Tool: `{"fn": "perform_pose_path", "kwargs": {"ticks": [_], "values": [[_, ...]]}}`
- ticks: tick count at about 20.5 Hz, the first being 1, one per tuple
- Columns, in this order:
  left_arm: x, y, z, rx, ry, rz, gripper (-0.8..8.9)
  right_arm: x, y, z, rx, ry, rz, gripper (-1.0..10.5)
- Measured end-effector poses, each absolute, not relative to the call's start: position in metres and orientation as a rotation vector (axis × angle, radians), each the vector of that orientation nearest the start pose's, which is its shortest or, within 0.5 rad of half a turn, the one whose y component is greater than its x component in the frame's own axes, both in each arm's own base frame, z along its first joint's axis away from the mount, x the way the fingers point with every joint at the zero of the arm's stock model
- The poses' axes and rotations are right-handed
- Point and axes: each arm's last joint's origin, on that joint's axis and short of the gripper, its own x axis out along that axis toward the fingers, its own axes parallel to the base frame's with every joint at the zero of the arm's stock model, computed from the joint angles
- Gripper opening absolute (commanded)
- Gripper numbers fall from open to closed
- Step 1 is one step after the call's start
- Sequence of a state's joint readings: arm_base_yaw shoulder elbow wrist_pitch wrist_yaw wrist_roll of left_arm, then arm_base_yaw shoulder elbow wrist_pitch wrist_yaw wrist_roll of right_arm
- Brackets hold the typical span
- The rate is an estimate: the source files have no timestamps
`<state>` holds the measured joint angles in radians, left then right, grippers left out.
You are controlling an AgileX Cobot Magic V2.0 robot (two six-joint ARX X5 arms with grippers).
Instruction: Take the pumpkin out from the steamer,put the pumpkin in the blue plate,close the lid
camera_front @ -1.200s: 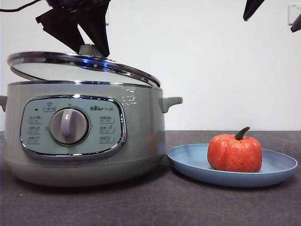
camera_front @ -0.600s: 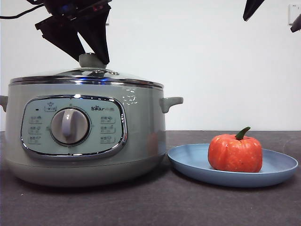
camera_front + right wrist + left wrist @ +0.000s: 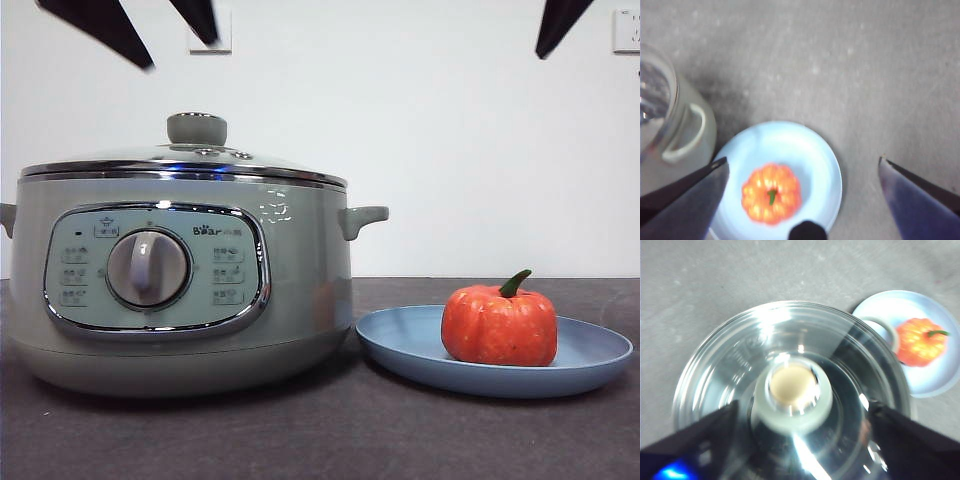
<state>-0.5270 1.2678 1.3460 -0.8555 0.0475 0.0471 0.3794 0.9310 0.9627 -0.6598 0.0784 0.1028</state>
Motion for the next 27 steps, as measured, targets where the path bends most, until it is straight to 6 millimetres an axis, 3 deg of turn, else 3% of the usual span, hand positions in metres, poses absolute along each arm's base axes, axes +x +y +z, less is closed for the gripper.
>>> {"fn": "perform_pose_path", "kwargs": {"ticks": [2, 3, 7, 9, 12, 14, 17, 27], "values": [[0.196, -0.115, 0.379, 0.234, 0.729, -0.568, -0.33, 0.163, 0.063, 0.33, -0.048, 0.614, 0.263, 0.9], [0.185, -0.109, 0.384, 0.247, 0.716, -0.572, -0.08, 0.158, 0.061, 0.334, -0.045, 0.59, 0.265, -0.3], [0.156, -0.09, 0.389, 0.253, 0.559, -0.502, -0.08, 0.134, 0.056, 0.342, -0.013, 0.403, 0.31, -0.1], [0.14, -0.079, 0.374, 0.233, 0.463, -0.468, -0.08, 0.122, 0.055, 0.331, 0.012, 0.29, 0.346, -0.1], [0.115, -0.063, 0.332, 0.197, 0.34, -0.404, -0.08, 0.11, 0.054, 0.3, 0.044, 0.175, 0.391, -0.1], [0.104, -0.056, 0.304, 0.186, 0.32, -0.391, -0.08, 0.108, 0.054, 0.284, 0.039, 0.191, 0.398, -0.1], [0.095, -0.049, 0.281, 0.178, 0.319, -0.36, -0.08, 0.11, 0.056, 0.275, 0.019, 0.249, 0.38, -0.1], [0.091, -0.047, 0.278, 0.182, 0.349, -0.351, -0.03, 0.112, 0.056, 0.271, 0.016, 0.288, 0.366, 0.0]]}}
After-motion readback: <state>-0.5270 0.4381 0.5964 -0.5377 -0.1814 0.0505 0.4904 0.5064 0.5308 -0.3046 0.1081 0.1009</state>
